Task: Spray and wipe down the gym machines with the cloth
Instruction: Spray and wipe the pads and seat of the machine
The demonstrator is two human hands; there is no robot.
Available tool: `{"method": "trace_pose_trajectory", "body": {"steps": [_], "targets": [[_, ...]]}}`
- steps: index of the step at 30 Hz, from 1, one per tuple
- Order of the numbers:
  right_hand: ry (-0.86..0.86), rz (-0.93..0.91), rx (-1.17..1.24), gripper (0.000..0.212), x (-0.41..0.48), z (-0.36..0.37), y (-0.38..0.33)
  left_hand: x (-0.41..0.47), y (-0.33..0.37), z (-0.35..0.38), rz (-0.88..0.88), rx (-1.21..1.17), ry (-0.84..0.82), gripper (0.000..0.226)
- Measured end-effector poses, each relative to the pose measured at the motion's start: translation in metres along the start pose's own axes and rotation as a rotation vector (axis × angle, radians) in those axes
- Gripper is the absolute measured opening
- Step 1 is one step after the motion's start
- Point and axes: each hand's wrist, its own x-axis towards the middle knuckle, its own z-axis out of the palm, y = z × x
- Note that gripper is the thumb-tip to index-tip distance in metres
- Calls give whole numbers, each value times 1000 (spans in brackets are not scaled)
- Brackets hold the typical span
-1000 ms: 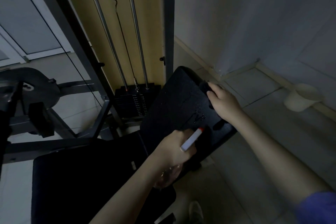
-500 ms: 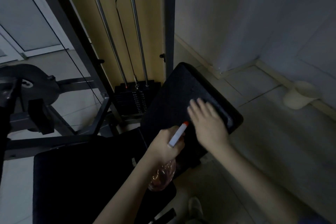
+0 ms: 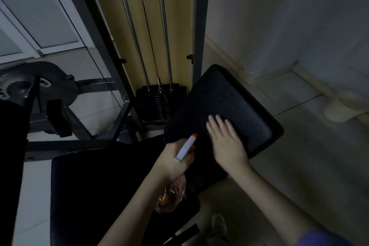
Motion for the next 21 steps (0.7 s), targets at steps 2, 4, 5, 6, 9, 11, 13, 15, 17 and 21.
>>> {"method": "trace_pose_trajectory", "body": {"steps": [2, 4, 5, 6, 9, 11, 13, 15, 17, 21], "targets": [[-76, -45, 58, 64, -13, 5, -10, -1, -1, -3, -8, -16, 9, 16], [-68, -25, 56, 53, -19, 0, -8, -2, -2, -6, -14, -33, 12, 14], [-45, 20, 52, 55, -16, -4, -1, -3, -3, -7, -18, -43, 13, 13], [6, 79, 41, 58, -10, -9, 8, -3, -4, -8, -23, -51, 14, 13], [137, 251, 0, 56, 24, -25, 38, -3, -8, -11, -32, -69, 20, 11], [118, 231, -39, 57, 38, -23, 37, -2, -11, -11, -46, -76, 27, 11], [56, 90, -30, 57, 31, -8, 16, -1, -13, -10, -46, -86, 29, 14], [-34, -55, 24, 61, 8, 5, -6, 3, -13, -11, -33, -86, 24, 18], [-88, -88, 46, 58, -9, 6, -8, 6, -15, -14, -22, -98, 23, 18], [45, 71, 58, 54, 1, -10, 20, 10, -20, -22, -17, -106, 14, 12]]}}
